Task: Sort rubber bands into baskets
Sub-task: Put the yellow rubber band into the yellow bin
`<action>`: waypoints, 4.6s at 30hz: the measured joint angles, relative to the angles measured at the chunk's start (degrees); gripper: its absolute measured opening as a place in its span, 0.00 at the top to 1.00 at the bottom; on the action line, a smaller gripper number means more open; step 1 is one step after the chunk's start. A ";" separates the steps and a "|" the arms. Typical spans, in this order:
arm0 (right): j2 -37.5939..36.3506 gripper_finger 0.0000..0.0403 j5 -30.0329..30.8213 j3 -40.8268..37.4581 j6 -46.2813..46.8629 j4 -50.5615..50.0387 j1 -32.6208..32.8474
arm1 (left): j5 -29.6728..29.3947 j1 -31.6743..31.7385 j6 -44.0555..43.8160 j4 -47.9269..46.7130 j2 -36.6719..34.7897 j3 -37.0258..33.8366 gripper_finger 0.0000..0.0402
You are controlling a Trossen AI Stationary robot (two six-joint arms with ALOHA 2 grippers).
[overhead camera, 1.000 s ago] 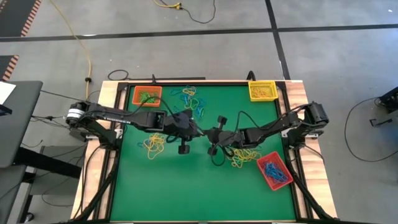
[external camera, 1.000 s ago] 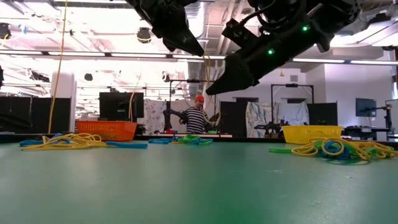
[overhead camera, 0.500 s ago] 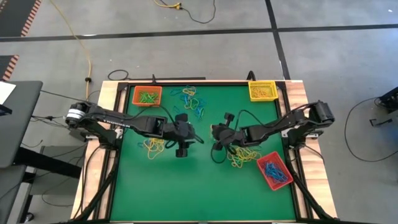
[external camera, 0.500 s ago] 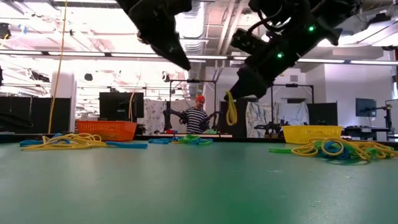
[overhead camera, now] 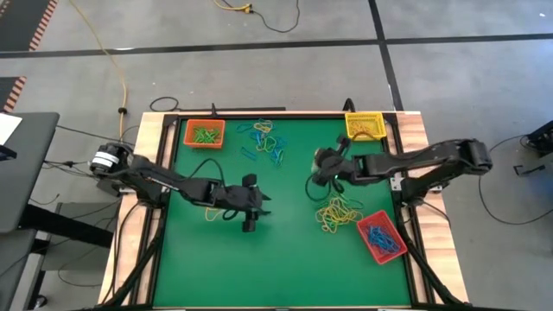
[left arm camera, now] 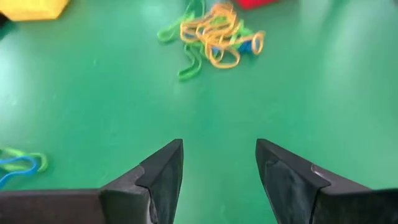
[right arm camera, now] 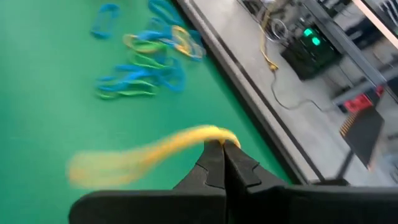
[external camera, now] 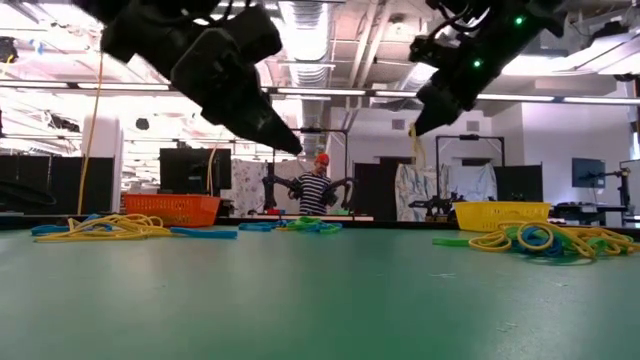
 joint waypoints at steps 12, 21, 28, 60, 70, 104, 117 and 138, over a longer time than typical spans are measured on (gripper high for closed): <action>-10.23 0.97 -2.50 0.00 -0.24 -13.81 -20.63 | -0.46 -4.22 -1.53 17.90 0.07 -8.88 0.52; -9.82 0.97 -13.05 0.02 -2.68 -15.33 -38.24 | -0.44 -5.87 -0.96 20.10 0.09 -8.91 0.52; -5.77 0.97 -17.58 0.02 -4.07 -15.55 -47.48 | -0.44 -5.88 -1.20 20.08 0.09 -8.91 0.52; 8.05 0.78 -27.28 0.02 -3.44 -13.55 -55.00 | 0.07 -5.88 -0.94 19.08 0.09 -8.89 0.52; 5.87 0.57 -27.28 0.02 -2.94 -14.03 -54.36 | 0.07 -5.88 -0.92 19.02 0.09 -8.88 0.52; -8.21 0.54 -27.34 0.00 9.22 -11.23 -5.99 | -1.10 -5.86 -0.88 18.62 0.11 -8.88 0.52; 0.23 0.54 -27.34 0.00 12.56 -9.29 8.99 | -1.70 -5.86 -0.30 18.56 0.11 -8.84 0.52; 17.94 0.54 -27.34 0.00 -0.60 22.15 13.22 | -16.52 -4.79 -17.03 -12.08 -13.14 -8.85 0.52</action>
